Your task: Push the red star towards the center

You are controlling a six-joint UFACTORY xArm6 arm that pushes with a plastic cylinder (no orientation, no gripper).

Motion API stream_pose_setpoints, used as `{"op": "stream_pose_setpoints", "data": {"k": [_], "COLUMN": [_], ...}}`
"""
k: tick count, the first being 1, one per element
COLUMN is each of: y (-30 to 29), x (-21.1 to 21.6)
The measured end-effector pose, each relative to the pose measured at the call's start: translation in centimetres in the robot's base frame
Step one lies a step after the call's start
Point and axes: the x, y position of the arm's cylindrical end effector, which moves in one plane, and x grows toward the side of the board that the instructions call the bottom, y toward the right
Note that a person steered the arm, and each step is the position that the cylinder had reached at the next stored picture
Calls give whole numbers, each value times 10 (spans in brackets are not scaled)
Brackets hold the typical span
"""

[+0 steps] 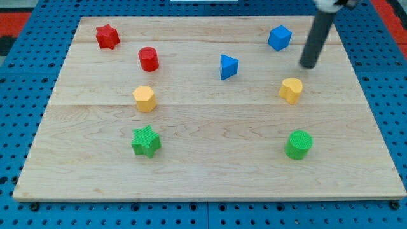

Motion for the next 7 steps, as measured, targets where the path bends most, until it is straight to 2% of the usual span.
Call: {"op": "stream_pose_setpoints", "data": {"k": [1,2,3,4,5,7], "y": [-10,-4,-5,-10,-20,-83], "x": [19,71,88,83,32,-54]}}
